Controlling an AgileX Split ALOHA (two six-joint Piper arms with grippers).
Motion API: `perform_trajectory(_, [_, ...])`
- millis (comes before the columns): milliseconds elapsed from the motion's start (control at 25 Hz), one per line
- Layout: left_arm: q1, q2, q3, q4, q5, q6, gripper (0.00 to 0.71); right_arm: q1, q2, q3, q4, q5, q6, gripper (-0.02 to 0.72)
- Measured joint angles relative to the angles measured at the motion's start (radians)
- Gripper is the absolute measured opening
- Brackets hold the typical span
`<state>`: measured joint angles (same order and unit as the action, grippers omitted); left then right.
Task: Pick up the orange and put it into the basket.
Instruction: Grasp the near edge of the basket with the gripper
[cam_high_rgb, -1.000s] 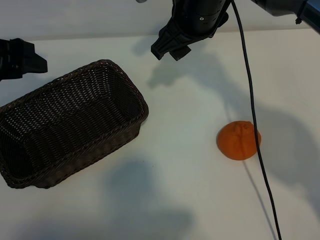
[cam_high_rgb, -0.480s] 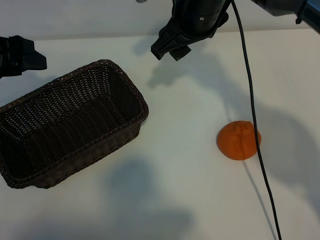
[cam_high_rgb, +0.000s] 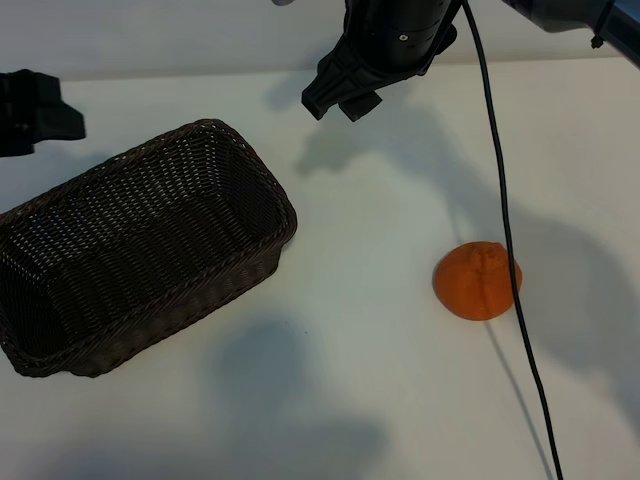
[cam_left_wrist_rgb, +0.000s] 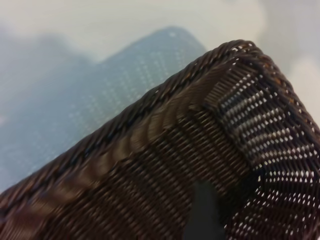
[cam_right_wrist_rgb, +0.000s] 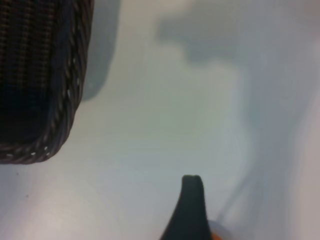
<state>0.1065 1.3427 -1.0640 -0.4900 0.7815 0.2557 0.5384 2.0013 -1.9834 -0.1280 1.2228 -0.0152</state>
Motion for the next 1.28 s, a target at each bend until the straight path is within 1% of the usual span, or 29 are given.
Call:
perform_trajectory(160, [0.0, -0.089, 0.0, 0.133, 0.076, -0.112, 0.588, 0.0, 0.0, 0.0, 0.004, 0.0, 0.0, 0.592])
perform_trajectory(240, [0.0, -0.132, 0.002, 0.222, 0.13, -0.184, 0.588, 0.0, 0.0, 0.0, 0.007, 0.0, 0.0, 0.592])
perform_trajectory(320, [0.0, -0.171, 0.021, 0.303, 0.157, -0.266, 0.588, 0.0, 0.0, 0.0, 0.007, 0.0, 0.0, 0.592])
perform_trajectory(400, [0.0, -0.215, 0.065, 0.382, 0.169, -0.344, 0.588, 0.0, 0.0, 0.0, 0.007, 0.0, 0.0, 0.592])
perform_trajectory(560, [0.0, -0.294, 0.189, 0.49, 0.171, -0.519, 0.588, 0.0, 0.0, 0.0, 0.007, 0.0, 0.0, 0.592])
perform_trajectory(720, [0.0, -0.343, 0.31, 0.552, 0.114, -0.663, 0.588, 0.0, 0.0, 0.0, 0.007, 0.0, 0.0, 0.592])
perform_trajectory(880, [0.0, -0.346, 0.382, 0.572, 0.019, -0.726, 0.588, 0.0, 0.0, 0.0, 0.007, 0.0, 0.0, 0.592])
perform_trajectory(1080, [0.0, -0.33, 0.416, 0.584, -0.04, -0.765, 0.588, 0.0, 0.0, 0.0, 0.007, 0.0, 0.0, 0.592])
perform_trajectory(1280, [0.0, -0.26, 0.427, 0.619, -0.088, -0.811, 0.588, 0.0, 0.0, 0.0, 0.007, 0.0, -0.006, 0.592])
